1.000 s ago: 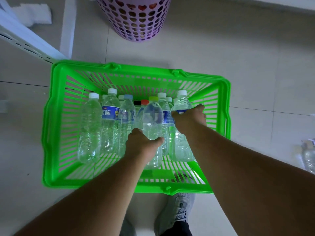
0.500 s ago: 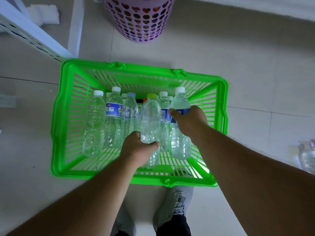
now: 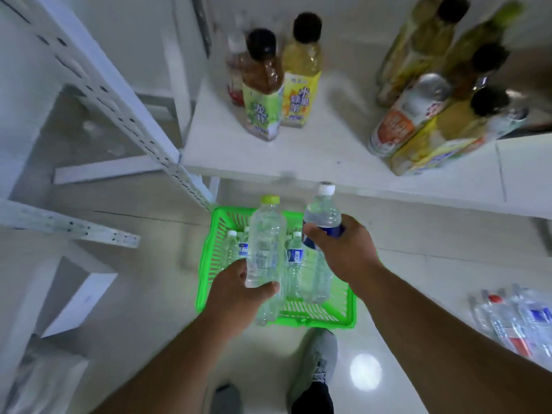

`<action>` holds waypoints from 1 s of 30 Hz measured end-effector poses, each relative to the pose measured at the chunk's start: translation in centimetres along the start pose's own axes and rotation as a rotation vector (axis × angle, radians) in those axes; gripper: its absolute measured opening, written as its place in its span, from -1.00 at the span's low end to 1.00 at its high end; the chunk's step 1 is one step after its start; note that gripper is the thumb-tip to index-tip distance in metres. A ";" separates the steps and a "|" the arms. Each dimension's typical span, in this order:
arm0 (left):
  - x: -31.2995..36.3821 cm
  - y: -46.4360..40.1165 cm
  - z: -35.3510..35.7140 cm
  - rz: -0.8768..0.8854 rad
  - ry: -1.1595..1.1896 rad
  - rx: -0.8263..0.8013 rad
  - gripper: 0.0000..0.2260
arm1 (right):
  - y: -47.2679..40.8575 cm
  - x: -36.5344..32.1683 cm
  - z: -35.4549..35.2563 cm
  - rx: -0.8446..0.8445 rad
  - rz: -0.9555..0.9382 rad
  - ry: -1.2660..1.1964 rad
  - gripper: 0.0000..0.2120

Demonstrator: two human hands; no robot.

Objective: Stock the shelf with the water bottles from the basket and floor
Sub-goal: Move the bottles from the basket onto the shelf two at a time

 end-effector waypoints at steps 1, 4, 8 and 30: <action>1.5 1.8 -1.5 0.033 0.014 -0.008 -0.58 | 1.9 -2.2 -0.8 0.010 -0.033 -0.008 -0.80; 5.5 7.6 -6.3 0.113 0.048 -0.039 -0.76 | 8.1 -8.9 -3.1 0.018 -0.118 -0.041 -0.84; 11.4 15.5 -12.3 0.235 0.092 -0.014 -0.78 | 16.9 -17.3 -6.4 0.034 -0.254 -0.104 -0.88; 32.6 34.1 -24.9 0.511 0.183 0.134 -0.72 | 38.4 -41.4 -20.4 0.184 -0.656 -0.150 -0.76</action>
Point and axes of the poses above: each hand's wrist, its own y-axis away from the middle knuckle, its own z-axis out of the palm, x = y × z, the point moved 4 cm from there along -y, towards the middle knuckle, and after that the axes turned 8 degrees about -x, right-handed, at the moved point
